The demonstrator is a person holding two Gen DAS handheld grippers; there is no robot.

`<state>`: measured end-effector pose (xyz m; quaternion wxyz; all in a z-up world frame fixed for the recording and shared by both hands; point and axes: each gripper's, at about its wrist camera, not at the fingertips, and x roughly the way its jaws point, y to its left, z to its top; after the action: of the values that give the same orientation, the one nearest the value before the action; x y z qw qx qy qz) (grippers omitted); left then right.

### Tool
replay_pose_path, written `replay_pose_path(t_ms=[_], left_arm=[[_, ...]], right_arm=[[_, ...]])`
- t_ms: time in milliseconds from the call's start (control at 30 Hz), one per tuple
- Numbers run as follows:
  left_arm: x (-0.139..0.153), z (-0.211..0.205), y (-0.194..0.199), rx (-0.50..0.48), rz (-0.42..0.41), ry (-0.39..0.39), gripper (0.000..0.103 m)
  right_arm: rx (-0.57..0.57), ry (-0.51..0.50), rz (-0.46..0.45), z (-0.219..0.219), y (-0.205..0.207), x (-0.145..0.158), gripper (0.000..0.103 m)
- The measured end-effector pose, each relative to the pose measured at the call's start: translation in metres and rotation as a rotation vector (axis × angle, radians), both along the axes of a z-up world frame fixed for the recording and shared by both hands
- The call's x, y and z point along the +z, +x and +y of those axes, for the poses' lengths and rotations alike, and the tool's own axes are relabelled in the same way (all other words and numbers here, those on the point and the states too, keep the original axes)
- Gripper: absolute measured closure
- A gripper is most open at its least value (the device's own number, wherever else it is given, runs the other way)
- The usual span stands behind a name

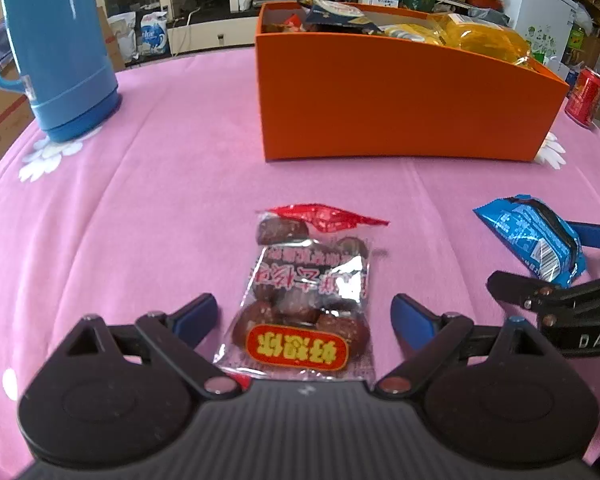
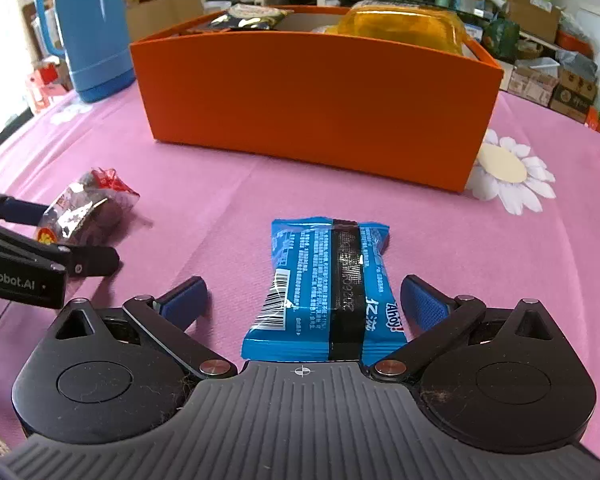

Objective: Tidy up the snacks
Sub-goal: 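Grasp the red-labelled date bag with the left tool while the right tool grasps the blue biscuit packet, then carry both packets over the orange box and release them inside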

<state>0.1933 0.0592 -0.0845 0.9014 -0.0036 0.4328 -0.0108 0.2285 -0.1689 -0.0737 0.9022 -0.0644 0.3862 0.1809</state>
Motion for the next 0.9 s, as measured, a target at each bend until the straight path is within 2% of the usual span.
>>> replay_pose_path(t_ms=[67, 100, 133, 200, 300, 367, 533, 633, 733, 800, 900], left_arm=[[0.005, -0.002, -0.004, -0.025, -0.015, -0.007, 0.044], [0.007, -0.003, -0.004, -0.037, -0.006, -0.012, 0.044], [0.009, -0.003, -0.005, -0.042, 0.005, -0.023, 0.044], [0.011, -0.002, -0.009, -0.042, 0.014, -0.054, 0.044], [0.018, -0.001, -0.021, -0.031, 0.009, -0.078, 0.044], [0.03, 0.002, -0.03, -0.029, -0.012, -0.111, 0.044], [0.083, 0.01, -0.019, -0.035, -0.127, -0.134, 0.044], [0.112, 0.017, 0.008, -0.029, -0.184, -0.161, 0.044], [0.132, 0.02, 0.047, -0.017, -0.232, -0.15, 0.045], [0.139, 0.018, 0.081, -0.011, -0.246, -0.152, 0.045], [0.139, 0.008, 0.126, -0.026, -0.25, -0.175, 0.045]], right_arm=[[-0.015, 0.002, -0.01, -0.003, -0.003, 0.003, 0.036], [-0.01, 0.004, -0.021, -0.005, -0.005, 0.005, 0.067], [-0.013, 0.021, -0.019, -0.009, -0.006, 0.009, 0.078], [-0.031, 0.119, 0.028, -0.02, -0.009, 0.014, 0.08], [-0.053, 0.145, 0.025, -0.028, -0.025, 0.021, 0.08], [-0.058, 0.203, 0.023, -0.035, -0.036, 0.03, 0.08], [-0.057, 0.312, -0.068, -0.047, -0.037, 0.081, 0.08], [-0.062, 0.336, -0.161, -0.052, -0.009, 0.12, 0.079], [-0.064, 0.299, -0.24, -0.048, 0.031, 0.146, 0.079], [-0.073, 0.264, -0.27, -0.042, 0.068, 0.153, 0.079], [-0.089, 0.233, -0.25, -0.034, 0.124, 0.15, 0.079]])
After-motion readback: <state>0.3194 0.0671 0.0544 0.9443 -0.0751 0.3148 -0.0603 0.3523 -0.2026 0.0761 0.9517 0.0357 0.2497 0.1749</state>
